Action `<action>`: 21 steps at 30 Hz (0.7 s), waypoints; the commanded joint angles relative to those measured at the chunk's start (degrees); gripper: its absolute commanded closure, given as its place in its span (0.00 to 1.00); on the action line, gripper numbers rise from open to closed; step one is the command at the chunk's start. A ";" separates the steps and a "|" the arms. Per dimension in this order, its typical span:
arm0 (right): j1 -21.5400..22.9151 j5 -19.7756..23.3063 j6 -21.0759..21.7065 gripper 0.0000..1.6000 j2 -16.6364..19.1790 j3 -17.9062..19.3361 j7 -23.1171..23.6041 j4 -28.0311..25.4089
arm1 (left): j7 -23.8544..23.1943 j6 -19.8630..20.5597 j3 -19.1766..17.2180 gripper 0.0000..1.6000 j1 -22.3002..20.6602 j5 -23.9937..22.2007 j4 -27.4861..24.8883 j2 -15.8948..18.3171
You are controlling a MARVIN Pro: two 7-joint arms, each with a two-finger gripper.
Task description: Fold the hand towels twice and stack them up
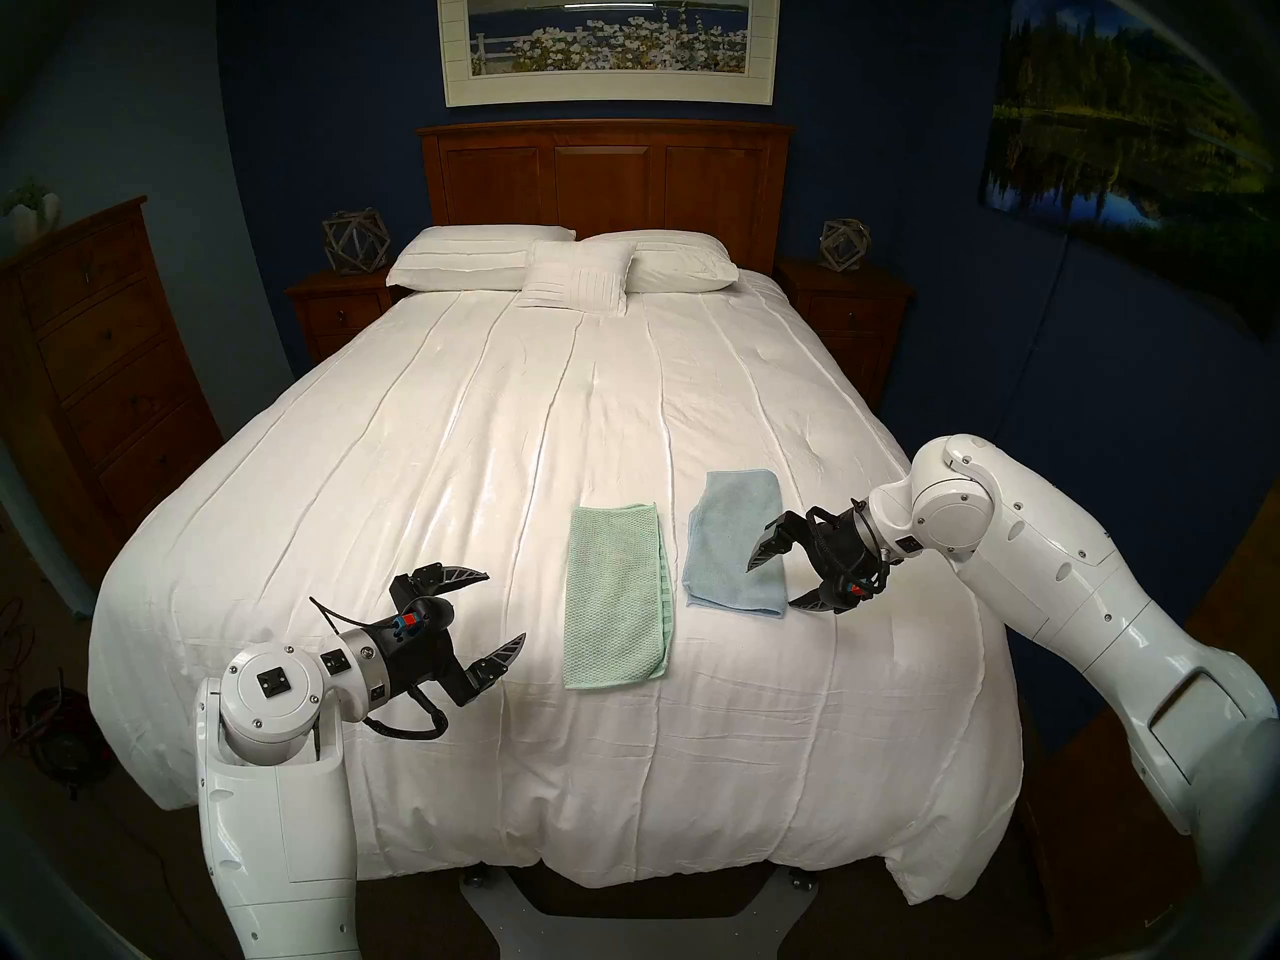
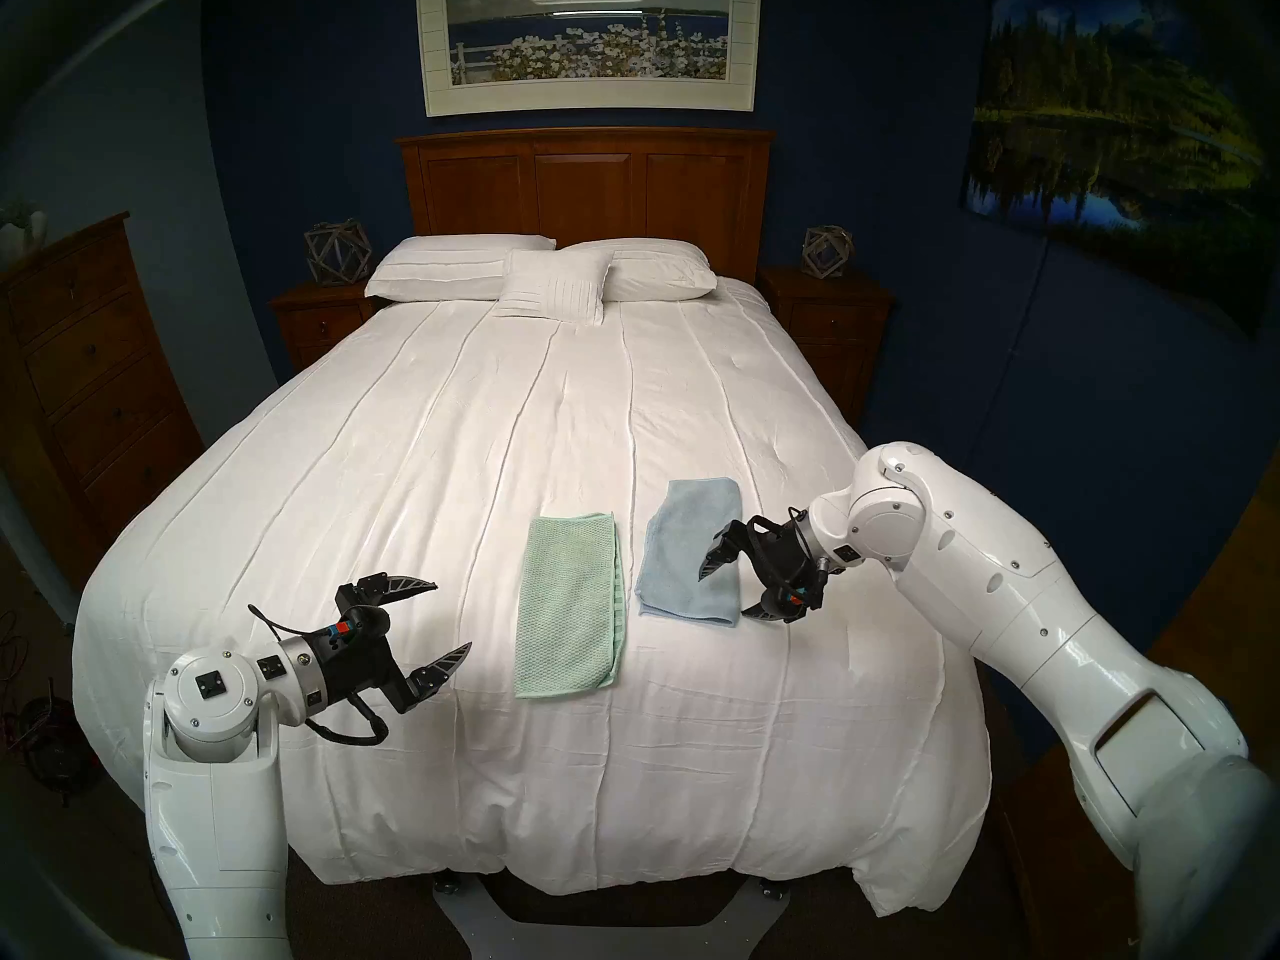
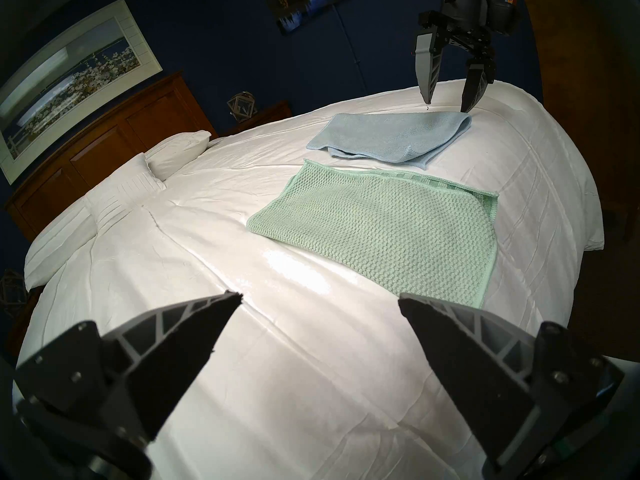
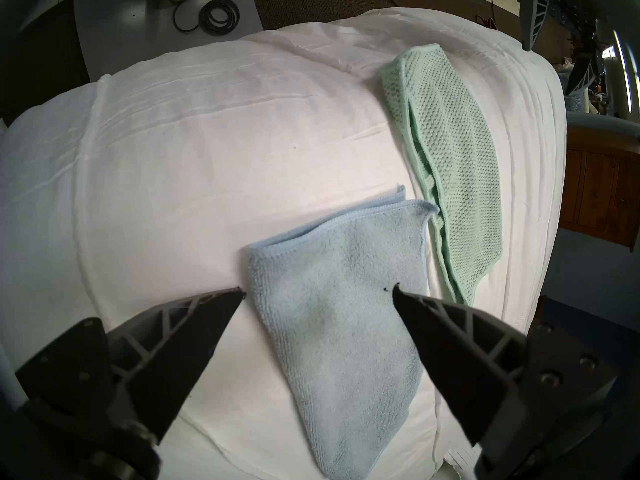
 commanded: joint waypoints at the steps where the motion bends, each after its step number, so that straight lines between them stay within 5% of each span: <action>1: 1.49 -1.09 -0.08 0.00 -2.76 0.29 -1.75 1.56 | -0.11 0.03 0.01 0.00 -0.05 -0.21 -0.81 -0.06; 10: 2.80 -0.51 -1.61 0.00 -5.46 0.02 -1.93 4.37 | -0.12 0.00 0.00 0.00 -0.06 -0.20 -0.79 -0.07; 11: 2.77 -0.29 -1.60 0.17 -5.53 0.08 -1.83 4.34 | -0.12 0.00 0.00 0.00 -0.07 -0.20 -0.79 -0.07; 13: 3.04 0.39 -1.91 0.21 -5.38 -0.24 -0.45 4.13 | -0.12 0.00 0.00 0.00 -0.06 -0.20 -0.80 -0.08; 14: 2.85 1.12 -1.98 0.54 -4.95 -0.25 0.16 3.70 | -0.13 0.00 0.00 0.00 -0.06 -0.20 -0.80 -0.08; 20: 2.92 7.06 -3.82 0.80 -1.37 -2.94 7.29 1.74 | -0.14 0.00 -0.01 0.00 -0.07 -0.19 -0.80 -0.09; 21: 2.56 8.44 -4.21 0.95 -0.81 -2.98 8.30 1.43 | -0.14 -0.01 -0.01 0.00 -0.07 -0.19 -0.80 -0.09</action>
